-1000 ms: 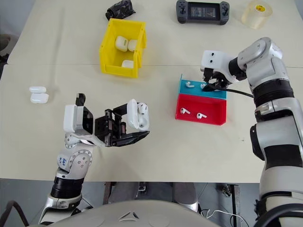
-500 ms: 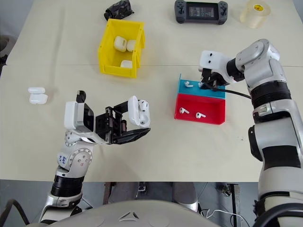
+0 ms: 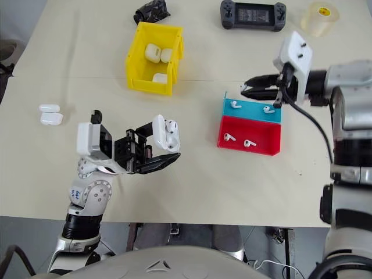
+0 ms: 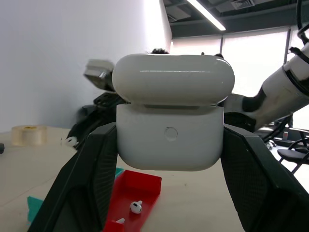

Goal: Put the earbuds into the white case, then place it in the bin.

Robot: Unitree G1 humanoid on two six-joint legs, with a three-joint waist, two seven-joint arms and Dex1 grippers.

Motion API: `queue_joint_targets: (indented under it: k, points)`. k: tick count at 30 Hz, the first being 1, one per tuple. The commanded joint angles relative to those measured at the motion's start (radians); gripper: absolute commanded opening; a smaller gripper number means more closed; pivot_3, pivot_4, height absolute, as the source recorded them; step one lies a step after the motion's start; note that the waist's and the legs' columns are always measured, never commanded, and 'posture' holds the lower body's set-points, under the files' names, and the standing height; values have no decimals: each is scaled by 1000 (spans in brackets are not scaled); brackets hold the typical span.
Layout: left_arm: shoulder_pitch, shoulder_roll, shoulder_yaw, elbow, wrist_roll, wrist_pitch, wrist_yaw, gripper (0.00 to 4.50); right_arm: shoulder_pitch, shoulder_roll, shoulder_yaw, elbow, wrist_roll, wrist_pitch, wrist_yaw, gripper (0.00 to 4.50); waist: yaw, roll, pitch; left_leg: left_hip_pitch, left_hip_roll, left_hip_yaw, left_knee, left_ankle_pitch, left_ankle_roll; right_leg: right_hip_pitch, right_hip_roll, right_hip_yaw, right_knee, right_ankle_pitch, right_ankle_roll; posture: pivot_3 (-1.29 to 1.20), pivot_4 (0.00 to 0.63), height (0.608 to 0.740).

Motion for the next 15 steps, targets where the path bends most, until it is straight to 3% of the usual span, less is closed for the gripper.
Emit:
queue_joint_targets:
  k: [1,6,9,15]
  points:
    - [-31,-5,22,29,-18,-21,-16,2790,104,80,-159,-272,248,138,-114,1086,0,0,0,0,0,1,0,0,0,0,0,1,0,0,0,0,150,740]
    - [-73,-15,29,105,-10,-32,-46,2790,231,253,-260,-527,562,277,-366,1086,-1,0,0,1,0,0,0,0,0,0,1,1,1,0,0,0,150,740]
    - [-89,-16,27,129,-13,-32,-70,2790,292,335,-252,-656,770,331,-523,1086,0,0,0,1,0,0,-1,0,0,0,1,1,1,0,0,0,150,740]
    - [-116,-22,29,149,-23,-23,-94,2790,350,394,-182,-741,927,307,-719,1086,-1,0,0,1,-1,0,-1,0,0,0,0,2,1,0,0,0,150,740]
